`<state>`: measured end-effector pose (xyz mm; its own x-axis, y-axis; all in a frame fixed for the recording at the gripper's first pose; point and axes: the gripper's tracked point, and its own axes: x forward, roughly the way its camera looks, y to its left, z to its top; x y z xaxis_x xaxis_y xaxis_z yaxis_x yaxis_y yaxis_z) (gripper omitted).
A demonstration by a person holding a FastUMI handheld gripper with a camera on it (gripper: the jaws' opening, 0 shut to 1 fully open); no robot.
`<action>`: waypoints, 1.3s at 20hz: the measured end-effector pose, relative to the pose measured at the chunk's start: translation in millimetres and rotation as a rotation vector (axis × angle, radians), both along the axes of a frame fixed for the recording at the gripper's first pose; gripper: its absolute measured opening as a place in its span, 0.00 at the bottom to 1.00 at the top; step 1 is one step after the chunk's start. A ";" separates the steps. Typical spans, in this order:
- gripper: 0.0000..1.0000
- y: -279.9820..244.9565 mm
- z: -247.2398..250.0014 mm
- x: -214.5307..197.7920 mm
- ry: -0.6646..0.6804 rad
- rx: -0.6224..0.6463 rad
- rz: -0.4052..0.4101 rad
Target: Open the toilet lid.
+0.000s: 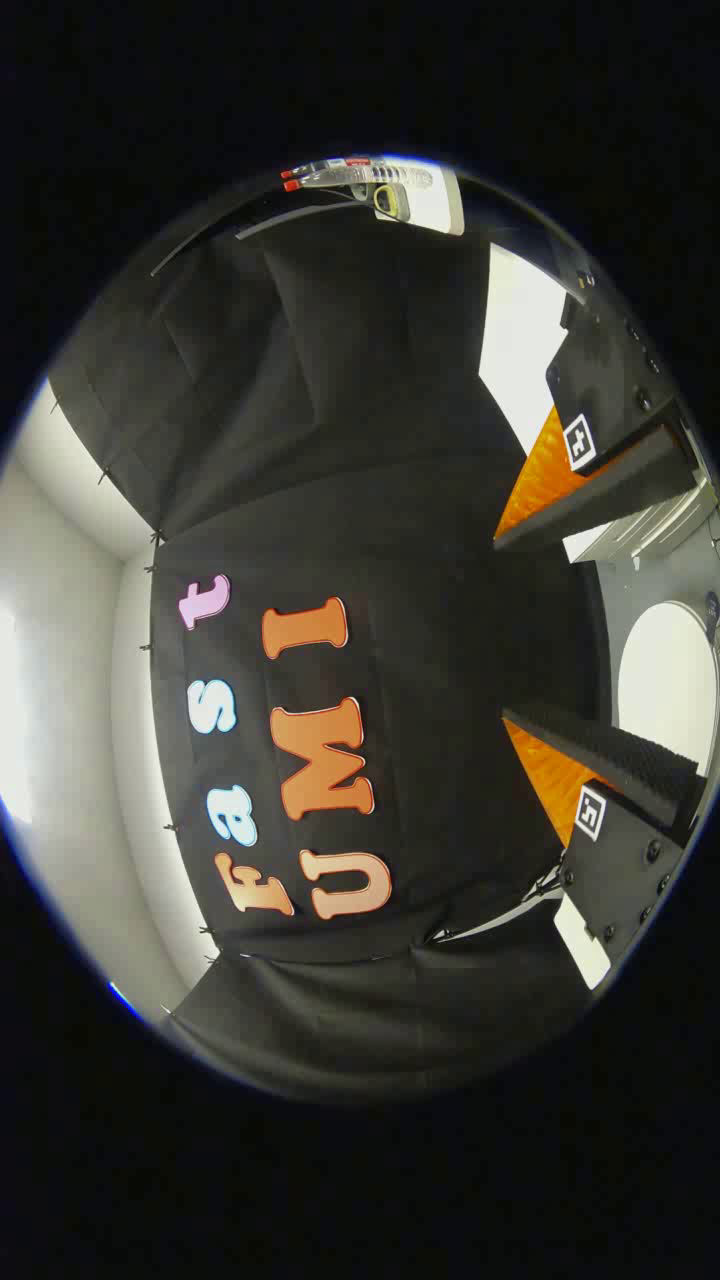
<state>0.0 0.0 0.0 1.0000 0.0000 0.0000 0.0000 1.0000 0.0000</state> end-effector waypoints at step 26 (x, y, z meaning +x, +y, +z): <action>0.98 8.6 -83.0 -19.8 0.058 -0.023 0.076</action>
